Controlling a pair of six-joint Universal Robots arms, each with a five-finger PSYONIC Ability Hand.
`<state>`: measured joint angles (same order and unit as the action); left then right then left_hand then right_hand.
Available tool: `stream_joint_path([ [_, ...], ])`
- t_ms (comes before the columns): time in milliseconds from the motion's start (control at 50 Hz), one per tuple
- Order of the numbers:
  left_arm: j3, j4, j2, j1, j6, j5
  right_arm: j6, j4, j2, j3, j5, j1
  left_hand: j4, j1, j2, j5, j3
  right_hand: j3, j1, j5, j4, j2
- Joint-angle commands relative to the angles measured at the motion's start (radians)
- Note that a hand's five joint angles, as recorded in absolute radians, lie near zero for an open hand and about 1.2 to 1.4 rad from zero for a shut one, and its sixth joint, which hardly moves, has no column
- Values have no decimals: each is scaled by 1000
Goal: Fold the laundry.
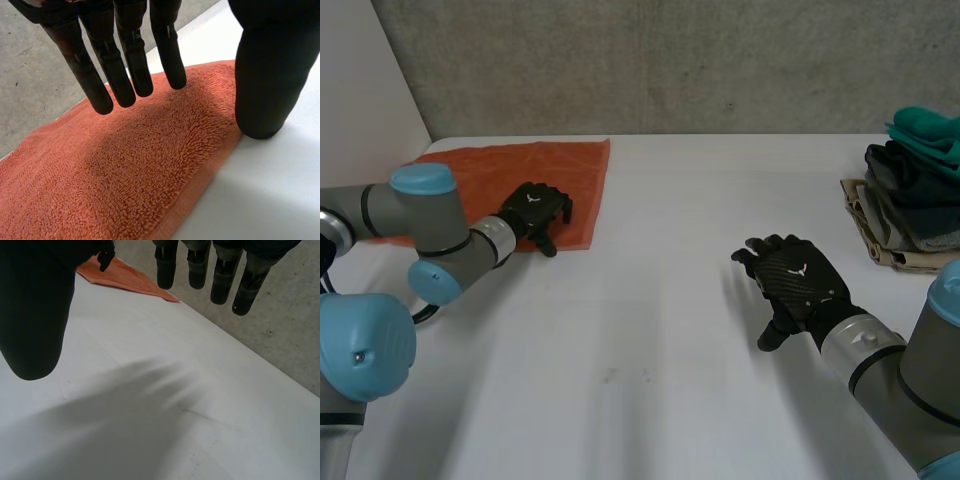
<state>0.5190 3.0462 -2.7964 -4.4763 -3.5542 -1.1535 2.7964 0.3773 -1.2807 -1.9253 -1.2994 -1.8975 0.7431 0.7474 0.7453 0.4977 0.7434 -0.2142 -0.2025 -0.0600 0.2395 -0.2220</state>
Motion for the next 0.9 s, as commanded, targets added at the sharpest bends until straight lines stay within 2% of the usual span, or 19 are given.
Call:
stream_joint_path([
  [20, -51, 3, -26, 0, 0, -23, 0, 0, 1, -3, 0, -3, 137, 133, 135, 208, 137, 40, 28, 60, -65, 47],
  [680, -135, 45, -72, 0, -2, -94, -9, 0, 14, -1, 2, -3, 146, 141, 143, 217, 145, 40, 28, 60, -65, 47],
  [760, -132, 54, -74, 0, -2, -106, -11, 0, 18, -3, 2, -3, 430, 425, 427, 500, 429, 40, 28, 60, -65, 47],
  [780, -129, 62, -72, 0, -3, -126, -12, 0, 20, -1, 0, -3, 634, 630, 632, 705, 634, 40, 28, 60, -65, 47],
  [900, -77, 92, -14, 32, -15, -239, -12, 0, 24, 0, 0, 0, 653, 649, 651, 724, 653, 40, 28, 60, -65, 47],
])
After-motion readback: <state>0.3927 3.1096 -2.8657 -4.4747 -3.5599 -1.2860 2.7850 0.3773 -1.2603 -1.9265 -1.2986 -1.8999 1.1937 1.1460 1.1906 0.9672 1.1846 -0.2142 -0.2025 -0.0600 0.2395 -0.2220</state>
